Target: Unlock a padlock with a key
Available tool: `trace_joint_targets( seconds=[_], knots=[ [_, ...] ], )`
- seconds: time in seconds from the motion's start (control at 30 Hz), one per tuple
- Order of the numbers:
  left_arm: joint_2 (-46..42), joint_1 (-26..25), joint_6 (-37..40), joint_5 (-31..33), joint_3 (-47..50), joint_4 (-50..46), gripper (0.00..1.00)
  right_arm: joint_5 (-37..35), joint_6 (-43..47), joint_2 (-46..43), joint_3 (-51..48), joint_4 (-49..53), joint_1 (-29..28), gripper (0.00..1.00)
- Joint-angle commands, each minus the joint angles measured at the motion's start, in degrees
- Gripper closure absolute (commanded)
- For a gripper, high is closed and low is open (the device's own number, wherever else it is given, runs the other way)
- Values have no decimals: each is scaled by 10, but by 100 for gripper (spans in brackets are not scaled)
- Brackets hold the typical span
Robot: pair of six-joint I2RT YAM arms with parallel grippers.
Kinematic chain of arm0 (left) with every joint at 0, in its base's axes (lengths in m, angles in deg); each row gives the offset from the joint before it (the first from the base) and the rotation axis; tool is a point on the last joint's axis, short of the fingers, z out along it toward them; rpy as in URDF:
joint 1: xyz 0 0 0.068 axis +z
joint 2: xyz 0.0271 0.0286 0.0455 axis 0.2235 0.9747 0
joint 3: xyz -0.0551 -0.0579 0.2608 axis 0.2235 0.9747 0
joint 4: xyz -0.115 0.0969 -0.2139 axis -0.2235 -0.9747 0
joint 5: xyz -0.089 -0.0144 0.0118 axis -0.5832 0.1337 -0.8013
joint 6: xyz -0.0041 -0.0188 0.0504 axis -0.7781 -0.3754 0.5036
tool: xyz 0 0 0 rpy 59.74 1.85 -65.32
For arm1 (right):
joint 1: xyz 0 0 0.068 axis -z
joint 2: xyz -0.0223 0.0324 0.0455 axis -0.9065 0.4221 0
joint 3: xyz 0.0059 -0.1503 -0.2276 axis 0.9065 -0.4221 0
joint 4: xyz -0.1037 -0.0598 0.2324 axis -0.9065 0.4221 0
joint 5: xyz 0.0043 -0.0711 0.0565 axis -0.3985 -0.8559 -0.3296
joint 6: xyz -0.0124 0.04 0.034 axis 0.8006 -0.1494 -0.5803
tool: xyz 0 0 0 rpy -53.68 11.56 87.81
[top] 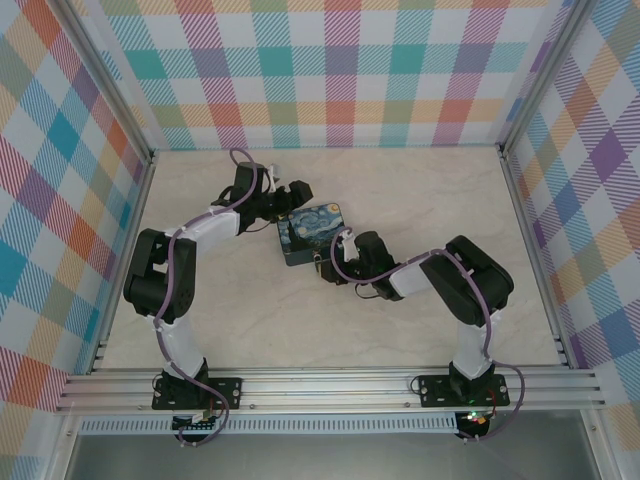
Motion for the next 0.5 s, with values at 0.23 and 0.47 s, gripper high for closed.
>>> trace_joint_targets(
  seconds=[0.23, 0.47],
  knots=[
    [-11, 6, 2, -1, 43, -8, 9, -48, -11, -18, -11, 12, -8, 91],
    [-51, 2, 0, 11, 85, -5, 9, -91, -38, -43, -8, 64, -8, 93]
  ],
)
